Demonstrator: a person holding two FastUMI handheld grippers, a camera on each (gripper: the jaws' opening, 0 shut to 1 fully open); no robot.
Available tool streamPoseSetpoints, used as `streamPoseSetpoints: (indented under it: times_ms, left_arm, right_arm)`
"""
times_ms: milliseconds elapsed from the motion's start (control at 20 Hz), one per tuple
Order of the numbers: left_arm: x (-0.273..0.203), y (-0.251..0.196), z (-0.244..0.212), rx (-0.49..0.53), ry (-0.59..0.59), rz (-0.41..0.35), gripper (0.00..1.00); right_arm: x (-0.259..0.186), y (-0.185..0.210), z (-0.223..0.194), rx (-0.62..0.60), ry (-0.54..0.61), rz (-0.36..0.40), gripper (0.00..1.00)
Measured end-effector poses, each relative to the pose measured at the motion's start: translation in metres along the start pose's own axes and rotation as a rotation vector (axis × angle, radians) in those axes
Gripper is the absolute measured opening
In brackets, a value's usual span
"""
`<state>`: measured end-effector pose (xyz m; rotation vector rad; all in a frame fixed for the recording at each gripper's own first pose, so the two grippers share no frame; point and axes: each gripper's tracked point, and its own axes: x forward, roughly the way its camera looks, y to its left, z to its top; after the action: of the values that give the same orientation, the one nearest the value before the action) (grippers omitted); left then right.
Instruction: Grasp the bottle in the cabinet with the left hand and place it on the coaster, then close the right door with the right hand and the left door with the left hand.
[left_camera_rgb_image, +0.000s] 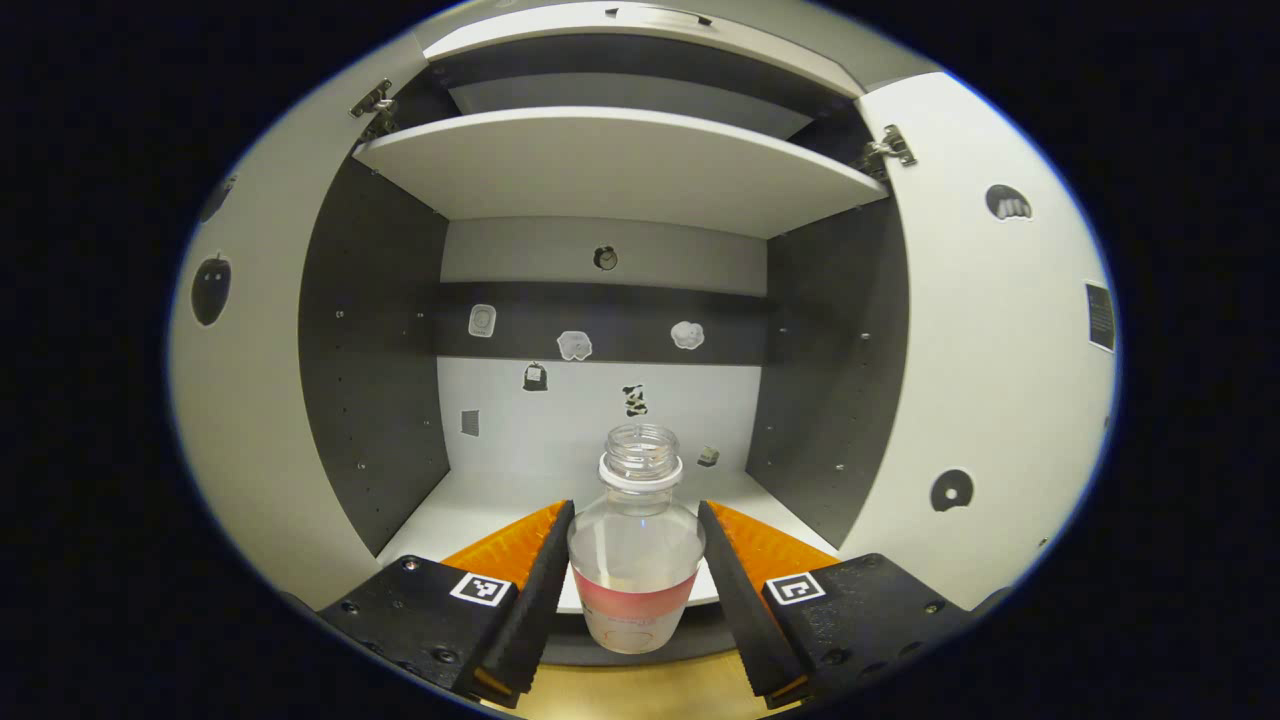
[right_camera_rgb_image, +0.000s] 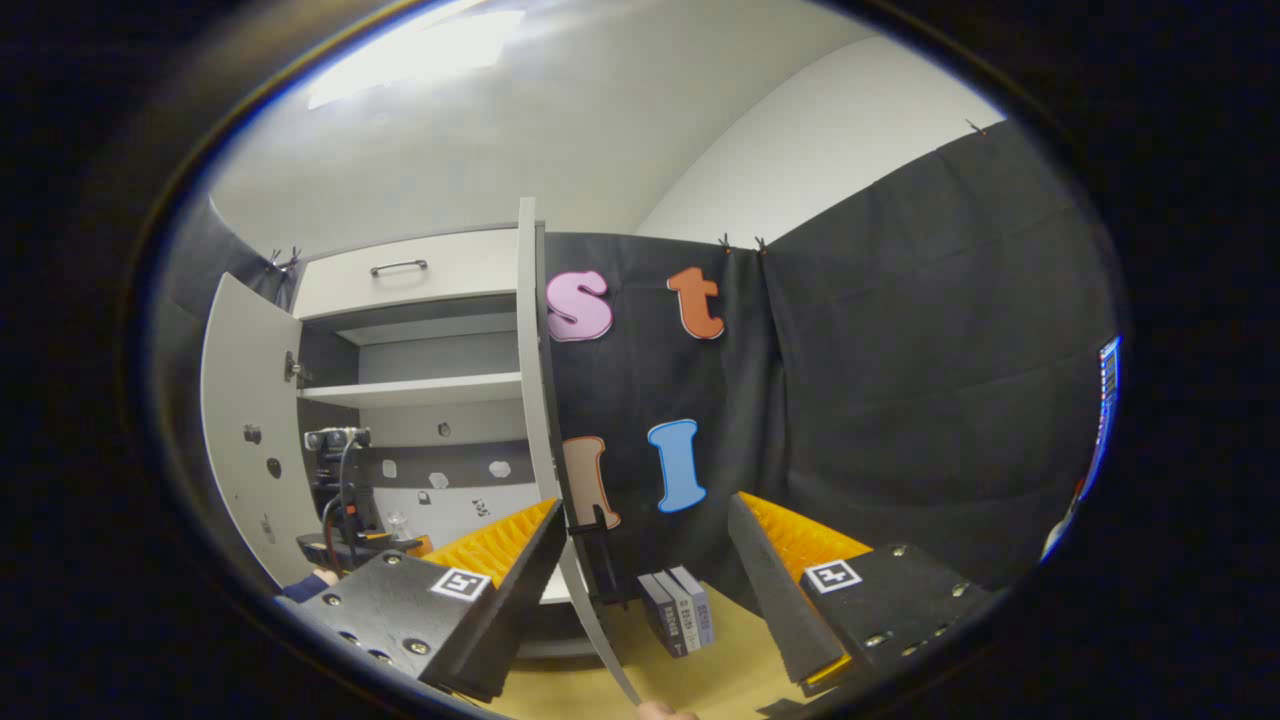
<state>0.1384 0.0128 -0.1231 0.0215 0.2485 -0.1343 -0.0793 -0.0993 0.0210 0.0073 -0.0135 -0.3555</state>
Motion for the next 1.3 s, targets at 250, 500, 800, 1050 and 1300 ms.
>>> streamPoseSetpoints:
  times_ms: [250, 500, 800, 1050, 1300]
  left_arm:
    - [-0.039, -0.018, -0.015, -0.037, 0.004, -0.035, 0.78]
    - [-0.070, -0.020, -0.046, -0.056, 0.034, -0.048, 0.78]
    - [-0.098, -0.007, -0.099, -0.119, 0.099, -0.020, 0.78]
    - [-0.119, 0.002, -0.139, -0.126, 0.144, -0.015, 0.78]
    - [-0.141, -0.005, -0.192, -0.116, 0.200, -0.068, 0.78]
  right_arm:
    - [0.002, -0.007, -0.003, -0.005, 0.011, 0.024, 0.94]
    - [0.010, -0.008, -0.006, -0.027, 0.018, 0.048, 0.98]
    - [0.022, -0.006, -0.009, -0.059, 0.017, 0.081, 0.98]
    - [0.027, -0.008, -0.012, -0.068, 0.011, 0.090, 0.98]
    - [0.034, -0.010, -0.012, -0.089, 0.004, 0.098, 0.98]
